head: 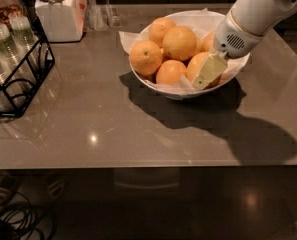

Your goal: Pick orange from white bowl

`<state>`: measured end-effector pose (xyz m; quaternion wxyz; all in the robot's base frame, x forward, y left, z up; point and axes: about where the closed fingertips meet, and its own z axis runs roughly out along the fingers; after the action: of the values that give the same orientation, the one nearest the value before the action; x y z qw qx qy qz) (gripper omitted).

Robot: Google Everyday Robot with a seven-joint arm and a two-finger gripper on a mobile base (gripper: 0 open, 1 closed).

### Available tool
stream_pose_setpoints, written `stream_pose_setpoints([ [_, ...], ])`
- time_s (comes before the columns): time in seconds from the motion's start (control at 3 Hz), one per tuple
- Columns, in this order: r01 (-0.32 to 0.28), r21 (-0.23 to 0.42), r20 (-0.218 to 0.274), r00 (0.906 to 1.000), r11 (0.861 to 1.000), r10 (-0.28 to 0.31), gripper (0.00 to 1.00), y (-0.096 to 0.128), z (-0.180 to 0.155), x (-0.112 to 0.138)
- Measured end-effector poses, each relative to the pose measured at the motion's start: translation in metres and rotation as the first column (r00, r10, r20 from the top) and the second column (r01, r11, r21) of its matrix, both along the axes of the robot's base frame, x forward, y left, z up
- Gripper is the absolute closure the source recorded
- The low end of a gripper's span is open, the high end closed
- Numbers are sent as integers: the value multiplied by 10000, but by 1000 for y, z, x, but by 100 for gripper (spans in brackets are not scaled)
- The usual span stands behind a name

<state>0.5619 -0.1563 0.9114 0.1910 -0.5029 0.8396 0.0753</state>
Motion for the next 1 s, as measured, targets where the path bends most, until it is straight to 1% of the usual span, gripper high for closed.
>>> stream_pose_setpoints([
  [0.33, -420, 447, 330, 9986, 9981, 405, 100, -9, 18, -7],
  [0.67, -869, 1348, 1273, 9894, 9871, 697, 100, -32, 62, -27],
  [1.0, -1133, 2618, 1681, 9833, 9585, 703, 100, -54, 80, -52],
])
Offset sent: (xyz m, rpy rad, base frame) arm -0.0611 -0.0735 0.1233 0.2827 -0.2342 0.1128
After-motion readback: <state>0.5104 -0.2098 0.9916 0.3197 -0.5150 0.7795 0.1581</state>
